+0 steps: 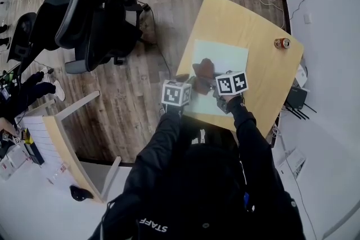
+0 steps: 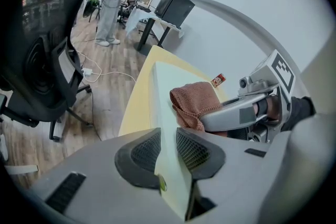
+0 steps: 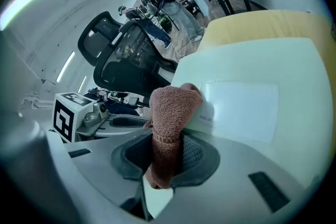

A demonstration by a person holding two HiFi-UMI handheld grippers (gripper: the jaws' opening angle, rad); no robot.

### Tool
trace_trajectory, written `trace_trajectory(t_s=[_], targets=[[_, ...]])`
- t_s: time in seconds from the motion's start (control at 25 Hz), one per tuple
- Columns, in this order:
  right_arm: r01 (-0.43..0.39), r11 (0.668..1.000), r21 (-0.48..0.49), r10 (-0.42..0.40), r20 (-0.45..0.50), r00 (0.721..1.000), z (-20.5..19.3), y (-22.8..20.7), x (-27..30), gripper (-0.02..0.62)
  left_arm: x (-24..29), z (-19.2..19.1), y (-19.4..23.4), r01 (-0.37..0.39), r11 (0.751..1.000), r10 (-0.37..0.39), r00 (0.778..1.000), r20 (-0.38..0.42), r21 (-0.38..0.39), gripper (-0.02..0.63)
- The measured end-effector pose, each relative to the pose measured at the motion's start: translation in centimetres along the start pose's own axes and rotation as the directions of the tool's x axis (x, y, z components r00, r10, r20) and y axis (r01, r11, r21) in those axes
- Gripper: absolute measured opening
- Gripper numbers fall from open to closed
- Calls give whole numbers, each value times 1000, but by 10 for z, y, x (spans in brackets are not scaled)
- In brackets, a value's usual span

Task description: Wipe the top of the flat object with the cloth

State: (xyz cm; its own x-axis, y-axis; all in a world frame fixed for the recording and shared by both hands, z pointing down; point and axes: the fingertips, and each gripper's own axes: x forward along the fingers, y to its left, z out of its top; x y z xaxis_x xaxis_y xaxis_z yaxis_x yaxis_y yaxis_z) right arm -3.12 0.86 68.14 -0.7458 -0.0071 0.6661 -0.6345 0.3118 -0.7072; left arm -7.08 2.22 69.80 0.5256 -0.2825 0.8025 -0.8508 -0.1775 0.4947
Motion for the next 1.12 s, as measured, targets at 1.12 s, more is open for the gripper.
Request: trace_trajectory(t_s=[1.12], targets=[[145, 986, 82, -150, 69, 986, -48, -94, -108, 104, 2, -1, -2, -19, 999, 19, 1000, -24, 27, 108]])
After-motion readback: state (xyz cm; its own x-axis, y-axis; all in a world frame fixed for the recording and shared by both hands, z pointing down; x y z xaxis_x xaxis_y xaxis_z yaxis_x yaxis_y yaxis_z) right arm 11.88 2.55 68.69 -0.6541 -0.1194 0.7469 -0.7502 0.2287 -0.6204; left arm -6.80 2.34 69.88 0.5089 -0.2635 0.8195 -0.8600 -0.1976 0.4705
